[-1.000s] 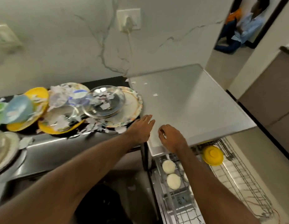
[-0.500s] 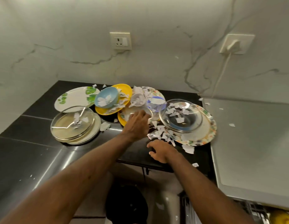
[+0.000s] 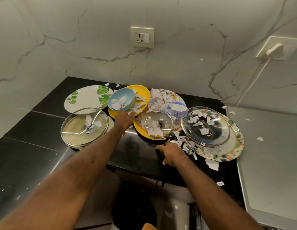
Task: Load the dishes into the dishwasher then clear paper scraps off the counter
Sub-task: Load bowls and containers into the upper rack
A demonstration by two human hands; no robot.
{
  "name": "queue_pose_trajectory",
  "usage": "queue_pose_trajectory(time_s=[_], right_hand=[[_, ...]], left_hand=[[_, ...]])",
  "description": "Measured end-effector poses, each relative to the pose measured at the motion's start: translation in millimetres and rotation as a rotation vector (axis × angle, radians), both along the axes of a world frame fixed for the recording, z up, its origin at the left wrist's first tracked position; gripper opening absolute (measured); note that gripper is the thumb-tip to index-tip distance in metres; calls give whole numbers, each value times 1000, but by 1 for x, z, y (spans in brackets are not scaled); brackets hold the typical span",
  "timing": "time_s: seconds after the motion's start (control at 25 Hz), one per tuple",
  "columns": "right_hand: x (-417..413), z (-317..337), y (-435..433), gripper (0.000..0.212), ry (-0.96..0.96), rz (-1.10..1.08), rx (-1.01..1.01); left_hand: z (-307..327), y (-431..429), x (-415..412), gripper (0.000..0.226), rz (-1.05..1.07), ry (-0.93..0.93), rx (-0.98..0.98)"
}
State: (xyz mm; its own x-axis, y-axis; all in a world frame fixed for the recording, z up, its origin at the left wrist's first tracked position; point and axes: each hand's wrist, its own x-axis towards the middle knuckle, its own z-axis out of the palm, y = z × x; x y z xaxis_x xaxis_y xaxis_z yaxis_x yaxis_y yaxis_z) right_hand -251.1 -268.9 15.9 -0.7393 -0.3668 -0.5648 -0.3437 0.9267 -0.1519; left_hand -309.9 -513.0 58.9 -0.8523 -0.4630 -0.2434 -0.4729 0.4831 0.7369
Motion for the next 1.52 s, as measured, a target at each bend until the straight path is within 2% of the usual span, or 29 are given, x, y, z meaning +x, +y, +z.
queue_pose_trajectory(time_s=[0.12, 0.16, 0.24, 0.36, 0.56, 0.96, 1.28, 1.36, 1.4, 1.48, 1.52], right_hand=[[4, -1, 1, 86, -3, -5, 10], [4, -2, 1, 87, -2, -6, 13], [5, -4, 1, 87, -6, -14, 12], [3, -4, 2, 87, -11, -16, 6], [-3, -2, 0, 88, -53, -26, 6], [-4, 4, 1, 90, -97, -23, 29], [-3, 8, 2, 88, -100, -19, 29], [-1, 15, 0, 77, -81, 18, 29], [3, 20, 0, 64, -33, 36, -7], [8, 34, 4, 37, 141, 35, -191], [9, 42, 7, 33, 239, 4, -324]], left_hand=[[-3, -4, -20, 47, 311, 26, 608], [-3, -6, -25, 44, 378, 36, 745], [-3, -8, -34, 47, 469, 63, 912], [-7, -14, -50, 54, 500, 74, 1044], [-10, -25, -74, 45, 554, 55, 1076], [-33, -39, -89, 43, 655, 74, 1136], [2, -14, -73, 43, 470, 171, 1123], [16, -2, -64, 45, 397, 165, 1128], [23, 4, -58, 45, 350, 155, 1129], [30, 15, -48, 40, 273, 130, 1120], [34, 20, -44, 36, 235, 122, 1107]])
